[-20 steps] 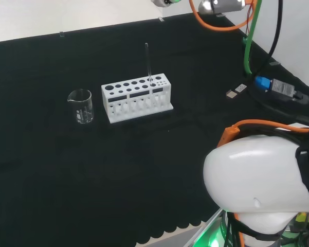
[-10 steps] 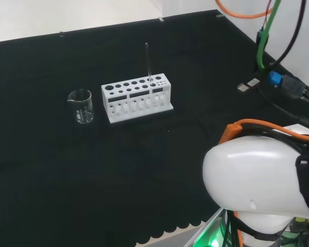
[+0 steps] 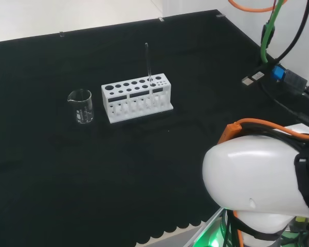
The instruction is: Take the glass rod from the white test tube rack.
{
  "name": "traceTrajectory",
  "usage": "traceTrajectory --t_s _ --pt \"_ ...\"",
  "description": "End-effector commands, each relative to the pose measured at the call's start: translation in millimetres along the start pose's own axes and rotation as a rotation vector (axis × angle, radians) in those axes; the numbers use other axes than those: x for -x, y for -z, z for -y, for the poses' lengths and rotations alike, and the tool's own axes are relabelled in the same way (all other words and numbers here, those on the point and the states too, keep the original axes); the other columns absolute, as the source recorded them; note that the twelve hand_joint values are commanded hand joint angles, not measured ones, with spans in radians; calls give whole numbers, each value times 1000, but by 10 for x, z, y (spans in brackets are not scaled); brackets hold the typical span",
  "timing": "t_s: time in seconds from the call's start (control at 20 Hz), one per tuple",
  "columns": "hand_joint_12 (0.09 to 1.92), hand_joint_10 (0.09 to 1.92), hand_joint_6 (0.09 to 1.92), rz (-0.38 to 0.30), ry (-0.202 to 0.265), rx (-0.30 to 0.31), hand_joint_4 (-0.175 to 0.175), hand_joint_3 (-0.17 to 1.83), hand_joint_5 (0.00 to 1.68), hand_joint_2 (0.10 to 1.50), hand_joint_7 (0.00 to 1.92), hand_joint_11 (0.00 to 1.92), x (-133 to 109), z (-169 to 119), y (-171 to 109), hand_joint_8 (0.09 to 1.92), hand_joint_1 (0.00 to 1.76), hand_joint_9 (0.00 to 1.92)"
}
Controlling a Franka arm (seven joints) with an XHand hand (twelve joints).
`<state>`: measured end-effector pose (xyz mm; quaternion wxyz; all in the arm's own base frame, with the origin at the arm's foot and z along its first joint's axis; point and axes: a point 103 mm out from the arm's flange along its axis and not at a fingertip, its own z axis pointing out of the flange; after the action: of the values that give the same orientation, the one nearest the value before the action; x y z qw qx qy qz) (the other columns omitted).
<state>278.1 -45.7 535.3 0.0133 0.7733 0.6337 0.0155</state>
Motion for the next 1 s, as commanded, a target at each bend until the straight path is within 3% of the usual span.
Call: traceTrajectory --t_s 0.05,0.5,0.8,1.0 --pt "1572 968 87 -4 5 -8 10 317 138 790 61 69 14 -156 22 753 586 226" --pt "1504 956 87 -19 11 -57 4 340 178 801 124 267 -83 -493 -55 786 576 334" --pt "1483 934 87 2 57 -83 -6 351 208 811 154 312 -172 -740 -197 791 563 406" --pt "1476 926 87 -34 68 -132 -11 356 227 818 155 328 -233 -883 -275 789 557 435"
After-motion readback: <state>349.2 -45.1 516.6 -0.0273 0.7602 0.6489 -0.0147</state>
